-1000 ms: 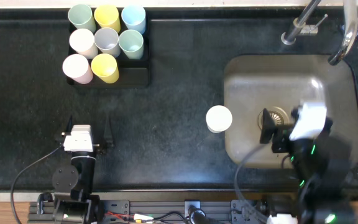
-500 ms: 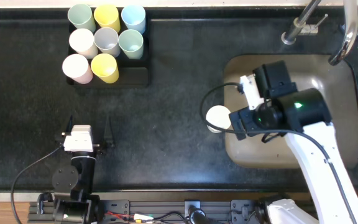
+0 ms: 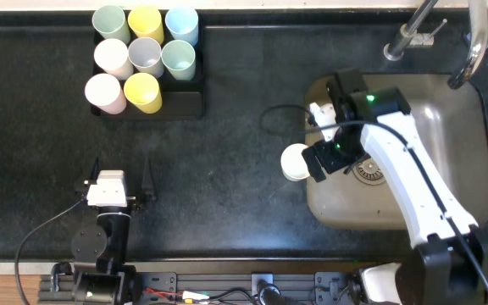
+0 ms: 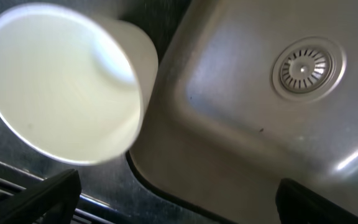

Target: Store Cups

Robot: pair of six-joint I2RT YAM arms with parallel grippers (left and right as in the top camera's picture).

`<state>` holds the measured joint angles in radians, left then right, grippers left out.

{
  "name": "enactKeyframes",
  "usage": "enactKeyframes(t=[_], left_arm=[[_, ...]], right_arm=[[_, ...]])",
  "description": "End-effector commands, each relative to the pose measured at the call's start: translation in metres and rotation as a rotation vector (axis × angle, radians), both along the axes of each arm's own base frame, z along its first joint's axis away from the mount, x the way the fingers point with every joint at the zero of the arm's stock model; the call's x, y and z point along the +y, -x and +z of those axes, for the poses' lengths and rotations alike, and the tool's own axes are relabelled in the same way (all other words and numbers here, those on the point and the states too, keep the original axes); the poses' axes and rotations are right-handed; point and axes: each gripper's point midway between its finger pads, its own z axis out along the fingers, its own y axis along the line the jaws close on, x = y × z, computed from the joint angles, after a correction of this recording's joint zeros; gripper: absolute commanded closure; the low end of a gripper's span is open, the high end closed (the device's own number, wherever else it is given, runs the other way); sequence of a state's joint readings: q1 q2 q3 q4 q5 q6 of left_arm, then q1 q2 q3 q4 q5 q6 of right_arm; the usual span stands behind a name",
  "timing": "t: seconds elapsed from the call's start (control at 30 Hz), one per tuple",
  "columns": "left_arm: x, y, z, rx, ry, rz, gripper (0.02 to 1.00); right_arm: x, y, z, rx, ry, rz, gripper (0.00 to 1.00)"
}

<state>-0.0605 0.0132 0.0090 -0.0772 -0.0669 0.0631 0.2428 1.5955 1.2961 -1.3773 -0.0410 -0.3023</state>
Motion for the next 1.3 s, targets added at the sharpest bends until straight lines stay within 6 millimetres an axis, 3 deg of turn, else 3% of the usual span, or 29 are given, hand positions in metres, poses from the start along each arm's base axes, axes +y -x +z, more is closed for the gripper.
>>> enactKeyframes(t=[0.03,0.23,0.77,0.83,0.87,0.9,0.93,1.2,1.3], left_arm=[[-0.003,0.0,0.001,-0.006,-0.018,-0.015,0.02],[-0.003,0.0,0.001,-0.006,-0.018,-0.015,0.02],[-0.003,0.0,0.001,-0.006,-0.018,-0.015,0.02],[-0.003,0.0,0.001,-0.006,-0.018,-0.015,0.02],[-0.003,0.0,0.001,-0.006,-0.018,-0.015,0.02],[-0.003,0.0,0.001,-0.006,-0.018,-0.015,0.02],[-0.003,0.0,0.001,-0.006,-0.018,-0.015,0.02],[-0.003,0.0,0.001,-0.006,-0.018,-0.015,0.02],[-0.003,0.0,0.001,-0.006,-0.018,-0.015,0.023]], right_arm=[[0.009,-0.025,0.016,-0.058,-0.03,0.02,0.005],[0.014,-0.042,0.009,-0.04,-0.029,0.03,0.005],[0.016,-0.051,-0.028,0.041,-0.012,0.061,0.003],[0.016,-0.052,-0.029,0.039,-0.013,0.06,0.128],[0.017,-0.052,-0.029,0.039,-0.014,0.061,0.432],[0.017,-0.052,-0.029,0.04,-0.016,0.061,0.836],[0.018,-0.051,-0.029,0.041,-0.018,0.062,0.958],[0.053,-0.036,-0.025,0.083,-0.12,0.112,0.958],[0.06,-0.039,-0.015,0.069,-0.123,0.132,0.958]])
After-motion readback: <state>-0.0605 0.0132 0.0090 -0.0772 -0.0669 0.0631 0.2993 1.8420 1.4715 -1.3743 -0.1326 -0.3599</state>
